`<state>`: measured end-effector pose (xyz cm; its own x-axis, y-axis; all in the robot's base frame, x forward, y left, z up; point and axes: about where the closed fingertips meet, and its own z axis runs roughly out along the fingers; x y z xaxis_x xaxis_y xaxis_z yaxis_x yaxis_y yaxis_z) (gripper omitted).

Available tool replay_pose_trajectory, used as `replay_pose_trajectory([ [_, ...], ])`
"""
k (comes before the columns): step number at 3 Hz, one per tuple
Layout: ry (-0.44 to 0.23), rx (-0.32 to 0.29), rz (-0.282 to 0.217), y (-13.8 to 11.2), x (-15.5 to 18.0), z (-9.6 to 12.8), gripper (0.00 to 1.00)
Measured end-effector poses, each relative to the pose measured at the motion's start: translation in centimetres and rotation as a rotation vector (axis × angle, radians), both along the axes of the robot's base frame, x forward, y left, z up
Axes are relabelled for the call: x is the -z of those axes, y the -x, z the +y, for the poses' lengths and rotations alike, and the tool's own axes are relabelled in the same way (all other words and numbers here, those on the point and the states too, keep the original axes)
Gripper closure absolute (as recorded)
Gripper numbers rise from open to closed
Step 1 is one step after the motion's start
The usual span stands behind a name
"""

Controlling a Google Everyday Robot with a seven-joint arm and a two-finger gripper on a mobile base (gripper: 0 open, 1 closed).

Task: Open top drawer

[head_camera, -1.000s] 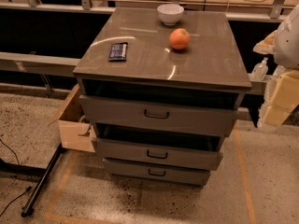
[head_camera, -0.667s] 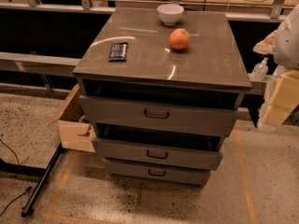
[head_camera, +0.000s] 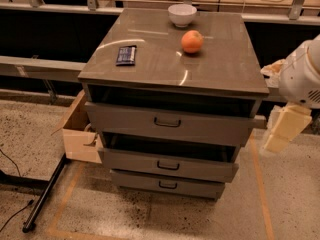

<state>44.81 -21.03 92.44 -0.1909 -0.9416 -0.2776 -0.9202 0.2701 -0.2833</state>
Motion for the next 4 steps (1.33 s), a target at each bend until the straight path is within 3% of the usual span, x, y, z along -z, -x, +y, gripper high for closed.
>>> replay_pose_trajectory([
  [2, -0.015, -0.031, -0.102, -4.4, 9.6, 1.2, 0.0],
  [3, -0.034, -0.041, -0.138, -8.2, 13.7, 1.8, 0.0],
  [4, -0.034, -0.041, -0.138, -8.2, 13.7, 1.8, 0.0],
])
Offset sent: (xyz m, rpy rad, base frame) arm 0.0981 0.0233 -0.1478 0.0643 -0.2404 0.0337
